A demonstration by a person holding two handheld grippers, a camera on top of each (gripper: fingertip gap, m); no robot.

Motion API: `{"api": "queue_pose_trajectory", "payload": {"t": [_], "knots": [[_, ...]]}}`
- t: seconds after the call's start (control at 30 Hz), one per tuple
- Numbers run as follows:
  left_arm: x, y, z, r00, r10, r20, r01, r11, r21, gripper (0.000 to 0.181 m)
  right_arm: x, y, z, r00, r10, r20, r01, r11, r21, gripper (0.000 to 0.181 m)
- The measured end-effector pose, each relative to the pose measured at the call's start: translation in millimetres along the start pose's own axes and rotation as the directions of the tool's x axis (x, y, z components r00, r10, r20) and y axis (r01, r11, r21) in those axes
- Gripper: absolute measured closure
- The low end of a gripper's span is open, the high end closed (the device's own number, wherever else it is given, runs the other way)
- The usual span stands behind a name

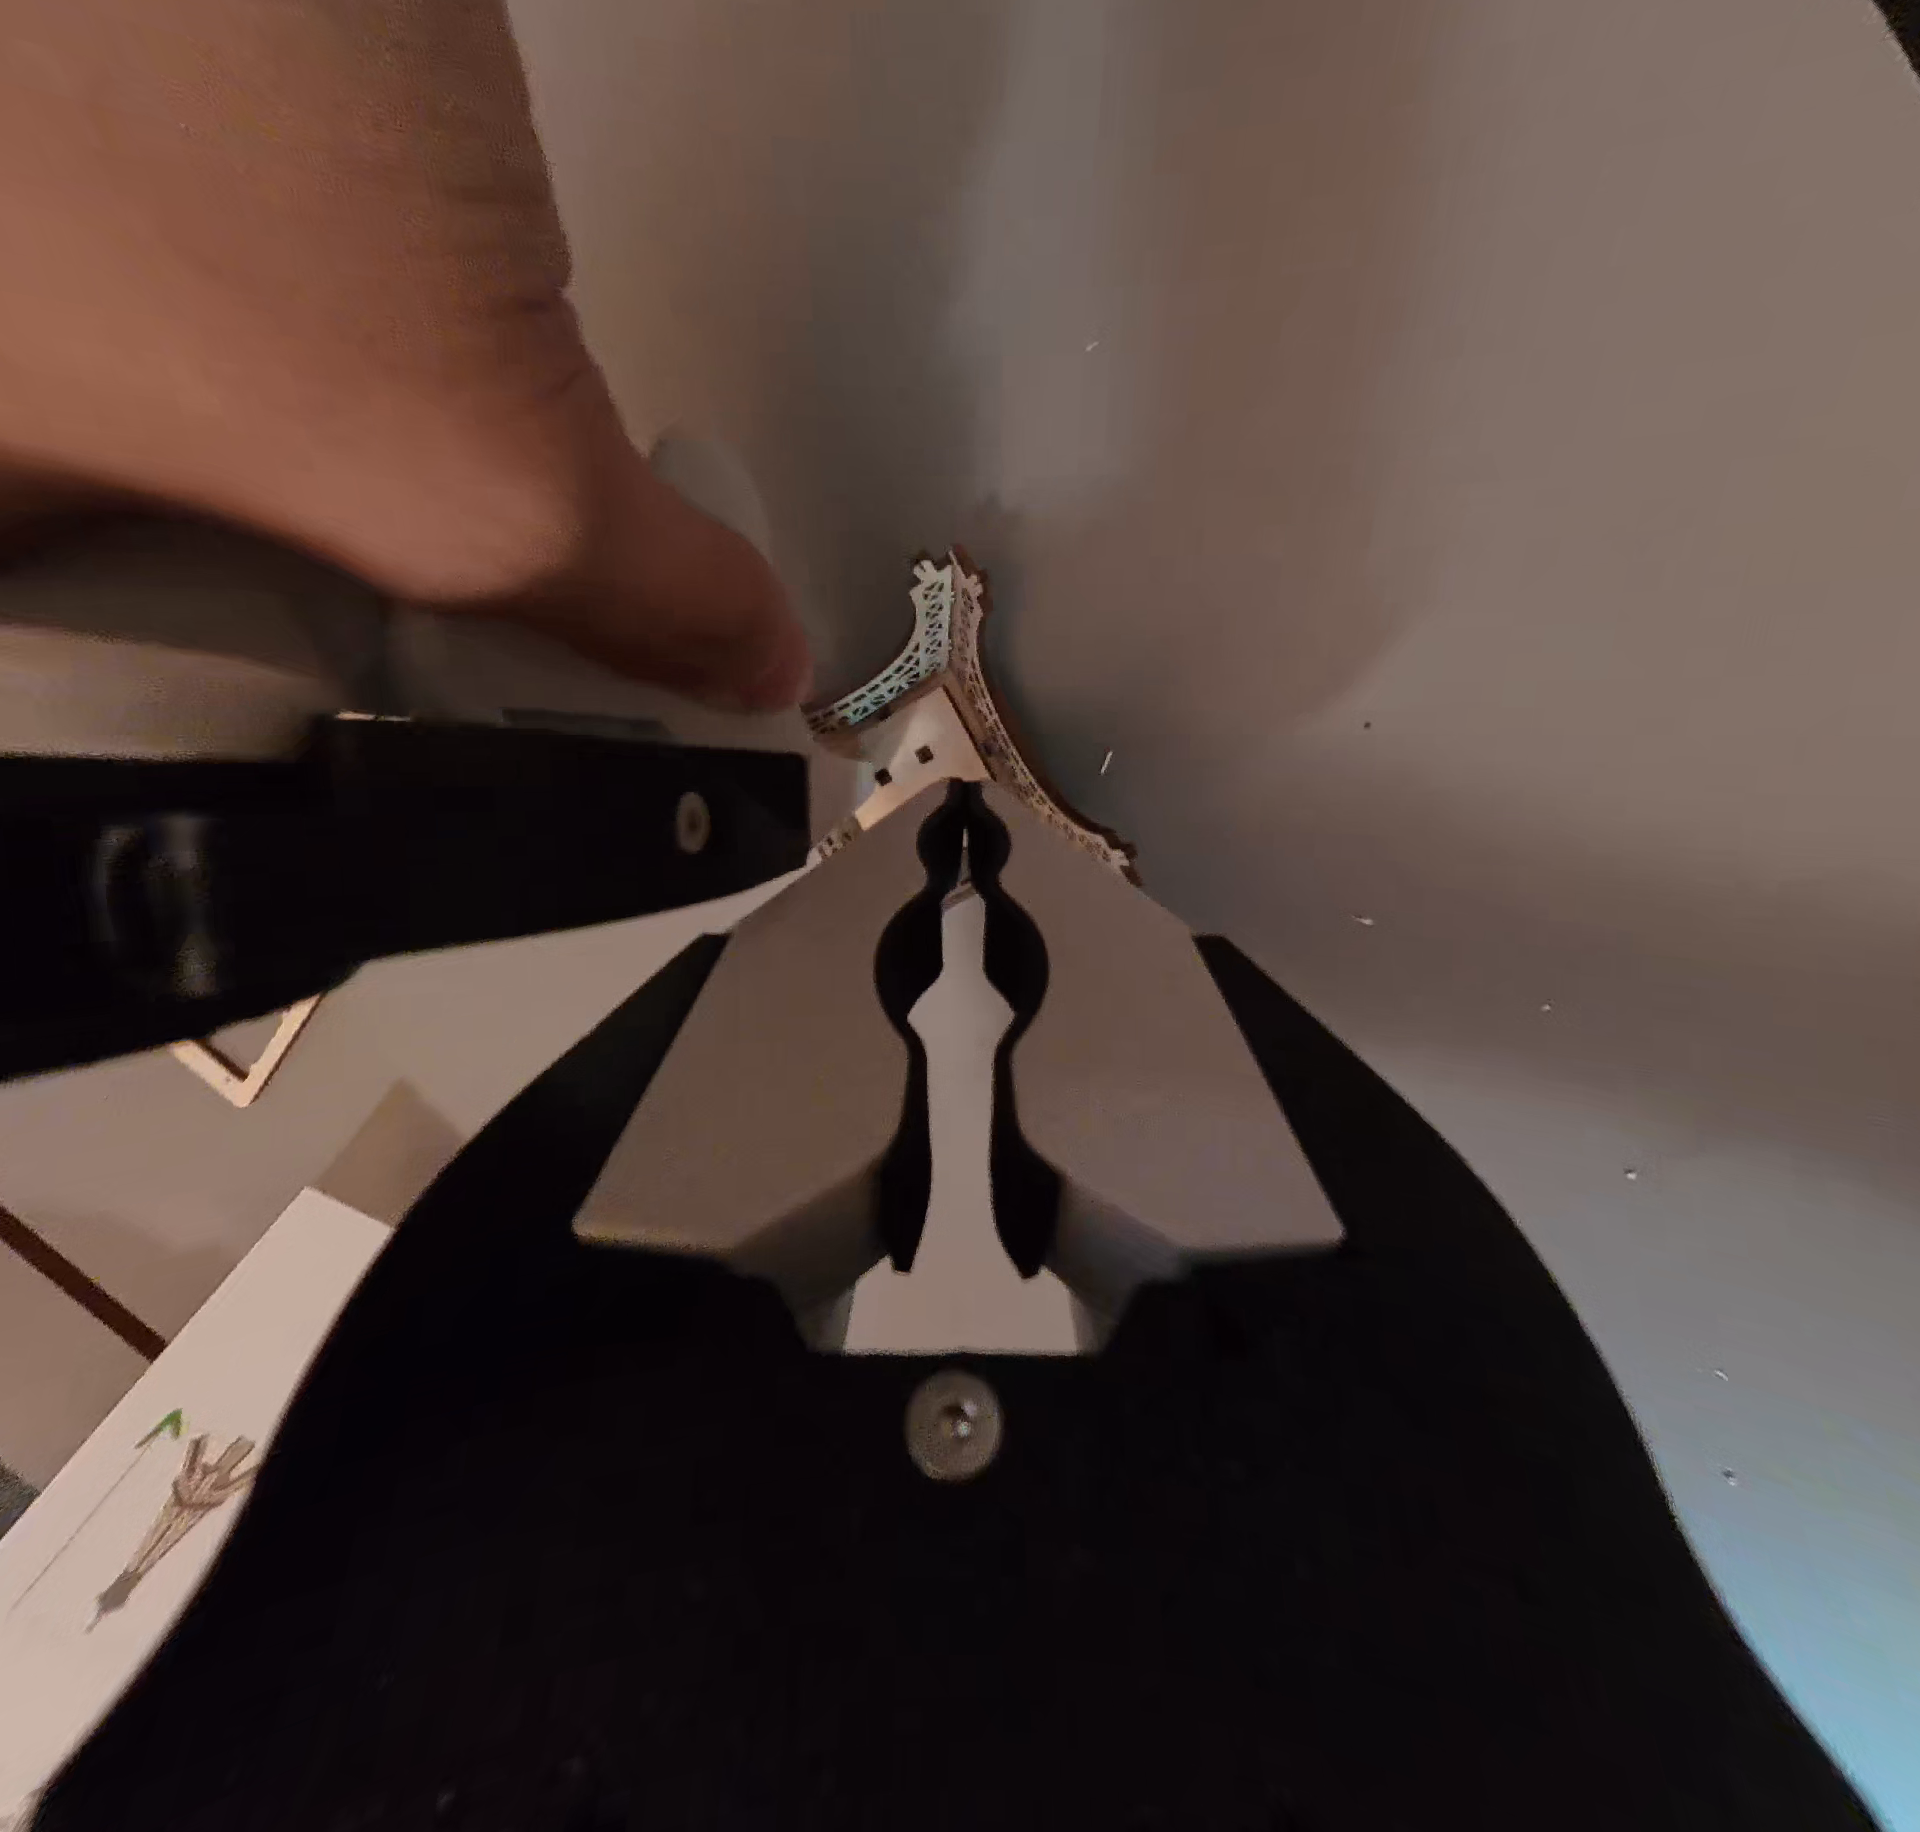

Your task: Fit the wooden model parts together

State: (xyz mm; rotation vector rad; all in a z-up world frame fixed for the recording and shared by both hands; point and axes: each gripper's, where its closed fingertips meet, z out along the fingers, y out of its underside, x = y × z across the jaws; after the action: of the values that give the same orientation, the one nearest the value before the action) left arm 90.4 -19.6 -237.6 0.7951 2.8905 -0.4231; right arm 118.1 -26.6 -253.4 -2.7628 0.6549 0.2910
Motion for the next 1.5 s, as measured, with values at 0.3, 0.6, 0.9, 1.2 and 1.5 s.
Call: {"api": "queue_pose_trajectory", "payload": {"t": [0.3, 0.6, 0.9, 1.2, 1.5], "knots": [[5, 10, 12, 0.999, 0.036, -0.014, -0.037, 0.995, -0.097, 0.181, 0, 0, 0, 0.999, 0.032, 0.031, -0.033, 0.999, 0.021, 0.181], [6, 11, 13, 0.993, 0.116, -0.027, -0.118, 0.989, -0.095, 0.181, 0, 0, 0, 0.997, 0.053, 0.056, -0.055, 0.998, 0.020, 0.181], [7, 10, 13, 0.985, 0.171, -0.027, -0.172, 0.983, -0.065, 0.181, 0, 0, 0, 0.994, 0.084, 0.064, -0.083, 0.996, -0.012, 0.181], [8, 11, 14, 0.974, 0.223, -0.037, -0.226, 0.966, -0.123, 0.181, 1, -1, 0, 0.988, 0.115, 0.101, -0.119, 0.992, 0.037, 0.181], [8, 11, 14, 0.974, 0.225, -0.020, -0.226, 0.966, -0.129, 0.181, 1, 0, 0, 0.993, 0.103, 0.061, -0.105, 0.994, 0.029, 0.181]]}}
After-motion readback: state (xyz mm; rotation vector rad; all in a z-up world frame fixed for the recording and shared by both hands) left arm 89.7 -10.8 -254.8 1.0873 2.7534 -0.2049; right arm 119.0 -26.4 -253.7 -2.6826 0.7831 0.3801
